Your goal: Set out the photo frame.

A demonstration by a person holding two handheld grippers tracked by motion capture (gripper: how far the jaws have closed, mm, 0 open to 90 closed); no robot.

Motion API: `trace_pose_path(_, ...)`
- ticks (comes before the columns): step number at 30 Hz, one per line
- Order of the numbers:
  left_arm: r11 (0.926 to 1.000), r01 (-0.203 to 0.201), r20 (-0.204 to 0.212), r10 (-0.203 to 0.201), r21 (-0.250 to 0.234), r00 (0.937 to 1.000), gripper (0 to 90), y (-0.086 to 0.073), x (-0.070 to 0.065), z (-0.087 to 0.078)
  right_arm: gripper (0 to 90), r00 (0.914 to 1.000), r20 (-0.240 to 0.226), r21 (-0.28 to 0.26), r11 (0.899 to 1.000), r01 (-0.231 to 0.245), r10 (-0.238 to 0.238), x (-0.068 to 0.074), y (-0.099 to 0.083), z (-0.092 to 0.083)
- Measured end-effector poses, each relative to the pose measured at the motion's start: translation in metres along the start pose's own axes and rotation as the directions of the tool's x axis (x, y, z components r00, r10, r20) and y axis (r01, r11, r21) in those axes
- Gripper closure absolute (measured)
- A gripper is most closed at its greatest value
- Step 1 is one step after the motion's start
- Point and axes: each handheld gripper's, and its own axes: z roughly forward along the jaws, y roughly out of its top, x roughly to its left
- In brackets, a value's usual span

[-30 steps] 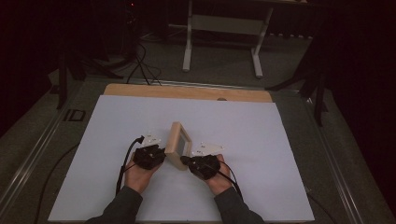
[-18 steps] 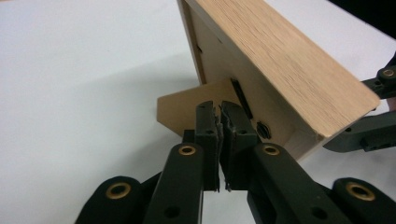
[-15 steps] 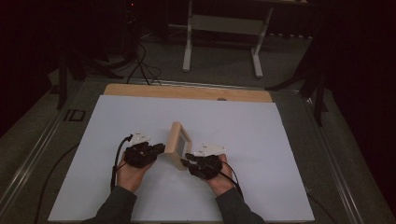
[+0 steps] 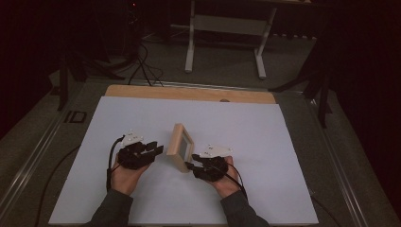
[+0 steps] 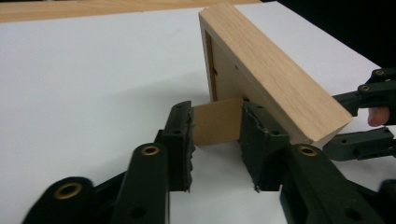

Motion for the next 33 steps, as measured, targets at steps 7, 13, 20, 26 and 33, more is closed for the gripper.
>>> trace_pose_path(7,0.9999,0.004,0.003,-0.004,-0.016,1.0,58.8,0.003,0.0,-0.006,56.6,0.9999,0.007,0.003,1.0,-0.008,0.008,-0.001,-0.001,-0.001)
trace_pose_path(13,0.9996,0.002,0.01,-0.002,-0.029,0.9999,57.6,0.006,0.0,-0.01,55.5,0.9999,0.008,0.007,1.0,-0.014,0.014,-0.003,-0.002,-0.001)
trace_pose_path(20,0.9994,-0.006,0.018,0.006,-0.034,0.9998,55.5,0.009,-0.003,-0.013,55.0,0.9998,0.012,0.008,1.0,-0.016,0.016,-0.004,-0.002,-0.002)
trace_pose_path(26,0.9991,-0.003,0.022,0.004,-0.042,0.9998,52.7,0.011,-0.006,-0.015,55.0,0.9998,0.013,0.007,1.0,-0.017,0.016,-0.006,-0.003,-0.002)
trace_pose_path(33,0.9986,0.003,0.026,-0.002,-0.053,0.9997,49.2,0.015,-0.011,-0.017,55.1,0.9997,0.014,0.012,1.0,-0.02,0.02,-0.006,-0.003,-0.002)
